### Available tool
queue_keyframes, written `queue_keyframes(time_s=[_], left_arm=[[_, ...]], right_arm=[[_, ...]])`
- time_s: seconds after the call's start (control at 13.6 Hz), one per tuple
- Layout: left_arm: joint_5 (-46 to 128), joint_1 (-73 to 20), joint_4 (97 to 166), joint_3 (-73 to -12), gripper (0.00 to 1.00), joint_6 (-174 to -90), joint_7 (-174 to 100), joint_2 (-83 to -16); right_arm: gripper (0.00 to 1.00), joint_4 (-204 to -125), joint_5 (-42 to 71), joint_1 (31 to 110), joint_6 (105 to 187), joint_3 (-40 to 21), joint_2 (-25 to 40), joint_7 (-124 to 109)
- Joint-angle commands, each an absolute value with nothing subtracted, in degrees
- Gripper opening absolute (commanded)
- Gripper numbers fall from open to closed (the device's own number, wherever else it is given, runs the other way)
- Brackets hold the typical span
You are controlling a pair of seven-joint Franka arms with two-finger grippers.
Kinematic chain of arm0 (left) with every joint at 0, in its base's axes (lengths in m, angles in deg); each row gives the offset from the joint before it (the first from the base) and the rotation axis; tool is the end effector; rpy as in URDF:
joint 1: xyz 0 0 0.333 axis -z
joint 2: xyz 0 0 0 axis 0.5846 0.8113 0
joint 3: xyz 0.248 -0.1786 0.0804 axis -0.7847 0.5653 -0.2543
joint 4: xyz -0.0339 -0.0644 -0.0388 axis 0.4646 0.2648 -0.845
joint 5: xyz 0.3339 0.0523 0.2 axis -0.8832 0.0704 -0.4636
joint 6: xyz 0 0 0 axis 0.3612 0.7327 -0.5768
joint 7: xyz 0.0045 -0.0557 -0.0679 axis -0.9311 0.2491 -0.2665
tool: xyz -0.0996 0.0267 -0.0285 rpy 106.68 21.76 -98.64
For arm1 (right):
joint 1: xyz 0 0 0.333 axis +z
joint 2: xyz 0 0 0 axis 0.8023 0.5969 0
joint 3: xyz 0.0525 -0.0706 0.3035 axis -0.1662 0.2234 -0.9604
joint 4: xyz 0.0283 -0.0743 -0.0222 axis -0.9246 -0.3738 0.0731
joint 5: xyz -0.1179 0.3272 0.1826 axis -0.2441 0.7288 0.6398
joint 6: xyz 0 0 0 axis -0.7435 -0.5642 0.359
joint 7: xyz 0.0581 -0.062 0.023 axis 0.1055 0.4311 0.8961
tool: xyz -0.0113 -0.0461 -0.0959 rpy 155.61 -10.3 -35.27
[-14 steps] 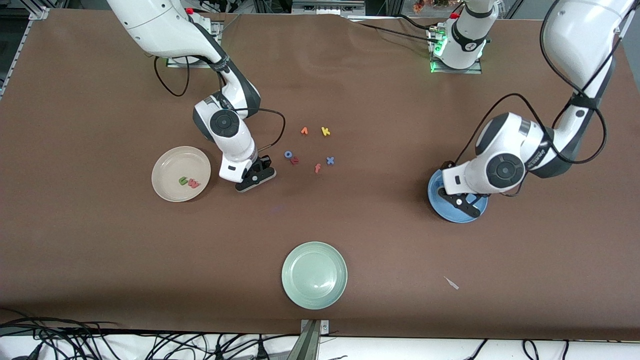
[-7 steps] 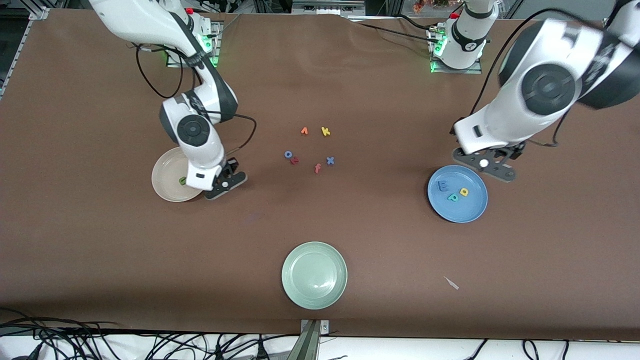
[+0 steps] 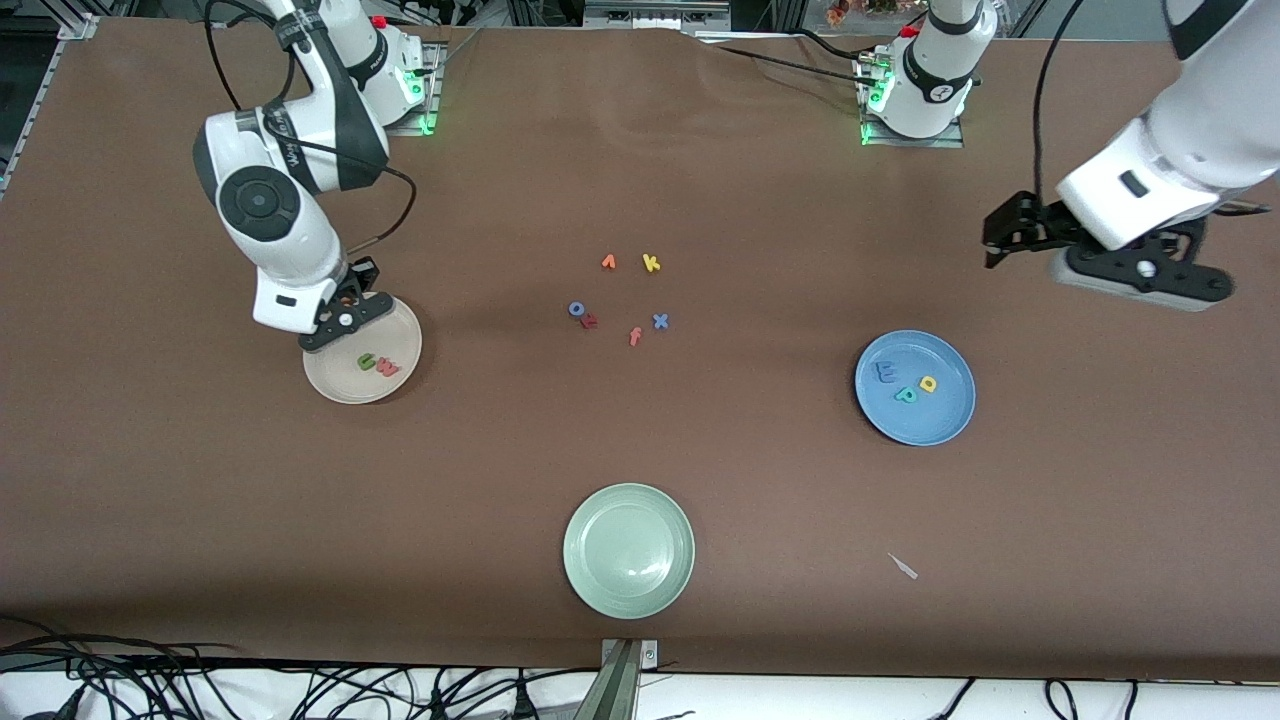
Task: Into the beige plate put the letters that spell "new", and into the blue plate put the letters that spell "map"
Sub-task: 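Drop the orange e on the white plate while the left gripper withdraws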
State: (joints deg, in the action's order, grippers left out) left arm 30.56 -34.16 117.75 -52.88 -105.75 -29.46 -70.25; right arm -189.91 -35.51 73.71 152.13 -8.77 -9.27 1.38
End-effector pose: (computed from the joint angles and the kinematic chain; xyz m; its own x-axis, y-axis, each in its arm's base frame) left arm 0.5741 -0.0912 0.6081 0.9823 -0.1869 -0.0142 -0.1871 -0.9823 -0.0103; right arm 0.5204 0.1187 0.3280 0.8051 0.5533 -0.2137 0.5855 -0.7988 0.1379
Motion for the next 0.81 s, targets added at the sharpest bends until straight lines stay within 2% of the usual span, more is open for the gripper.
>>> queue_keyframes(time_s=[0.0, 0.07, 0.15, 0.22, 0.52, 0.74], left_arm=[[32.3, -31.2, 128.5, -58.2, 1.00, -112.9, -29.9, -77.1], [32.3, -31.7, 129.7, -58.2, 1.00, -113.7, -29.8, -77.8], [31.5, -31.7, 129.7, -58.1, 1.00, -113.4, -29.8, -77.9], [31.1, -31.7, 129.4, -57.8, 1.00, -112.8, -29.7, -77.9], [31.0, -31.6, 128.3, -57.7, 1.00, -110.8, -29.7, -77.6], [31.1, -31.9, 127.9, -58.3, 1.00, -110.2, -29.7, -77.5]], right_arm=[[0.28, -192.6, -32.3, 73.9, 155.3, -7.9, -10.1, 2.6], [0.63, -192.2, -30.5, 73.9, 155.4, -7.9, -10.1, 2.6], [0.90, -191.2, -29.3, 73.9, 154.9, -7.8, -10.0, 2.6], [1.00, -190.5, -28.8, 73.9, 154.3, -7.8, -10.0, 2.5], [1.00, -182.3, -28.1, 73.7, 147.8, -7.7, -8.7, 2.1], [1.00, -164.9, -25.2, 71.8, 132.2, -7.6, -2.7, 2.0]])
